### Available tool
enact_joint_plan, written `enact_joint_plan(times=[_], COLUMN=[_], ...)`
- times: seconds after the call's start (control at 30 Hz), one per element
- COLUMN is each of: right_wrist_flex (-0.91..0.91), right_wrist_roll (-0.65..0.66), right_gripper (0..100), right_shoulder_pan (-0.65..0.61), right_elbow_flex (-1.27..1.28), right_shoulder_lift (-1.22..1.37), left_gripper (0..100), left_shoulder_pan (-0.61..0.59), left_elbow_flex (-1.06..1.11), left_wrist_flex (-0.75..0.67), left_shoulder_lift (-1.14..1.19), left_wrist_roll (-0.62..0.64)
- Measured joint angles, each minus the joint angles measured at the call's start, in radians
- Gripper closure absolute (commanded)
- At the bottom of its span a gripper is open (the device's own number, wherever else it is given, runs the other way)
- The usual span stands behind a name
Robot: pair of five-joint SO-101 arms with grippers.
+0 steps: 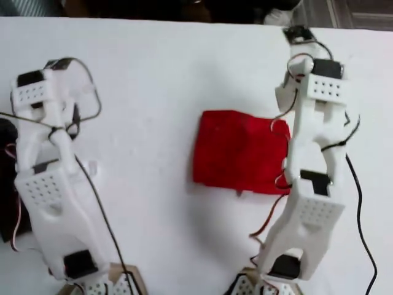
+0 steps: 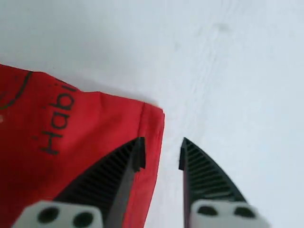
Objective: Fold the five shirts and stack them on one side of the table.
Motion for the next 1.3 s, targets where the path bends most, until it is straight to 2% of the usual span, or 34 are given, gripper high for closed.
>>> enact_joint_plan(times=[0.17, 0.27, 0.33, 0.47, 0.63, 0.73, 0.87, 1.07, 1.3], right_wrist_flex=[0.163, 0.193, 0.193, 0.078, -0.17, -0.284, -0.393, -0.476, -0.482], right_wrist_roll=[-0.046, -0.046, -0.038, -0.038, -0.038, -0.038, -0.054, -0.069, -0.069], right_gripper=[97.6, 97.6, 97.6, 97.7, 97.7, 97.7, 97.7, 97.7, 97.7], right_shoulder_pan=[0.0, 0.003, 0.006, 0.006, 0.005, 0.005, 0.005, 0.018, 0.023], right_elbow_flex=[0.009, 0.087, 0.176, 0.45, 0.921, 1.143, 1.31, 1.422, 1.427], right_shoulder_lift=[-0.043, -0.084, -0.138, -0.33, -0.646, -0.767, -0.801, -0.809, -0.809], left_gripper=[98, 98, 98, 98, 98, 98, 98, 98, 98], left_shoulder_pan=[0.147, 0.269, 0.354, 0.496, 0.626, 0.675, 0.72, 0.809, 0.819], left_elbow_flex=[-0.118, -0.186, -0.222, -0.242, -0.244, -0.25, -0.253, -0.253, -0.253], left_wrist_flex=[0.023, 0.023, 0.023, -0.015, -0.098, -0.149, -0.206, -0.261, -0.321], left_shoulder_lift=[0.0, 0.0, 0.0, 0.003, 0.003, 0.032, 0.106, 0.209, 0.245], left_wrist_roll=[0.003, 0.008, 0.061, 0.233, 0.325, 0.414, 0.531, 0.562, 0.563])
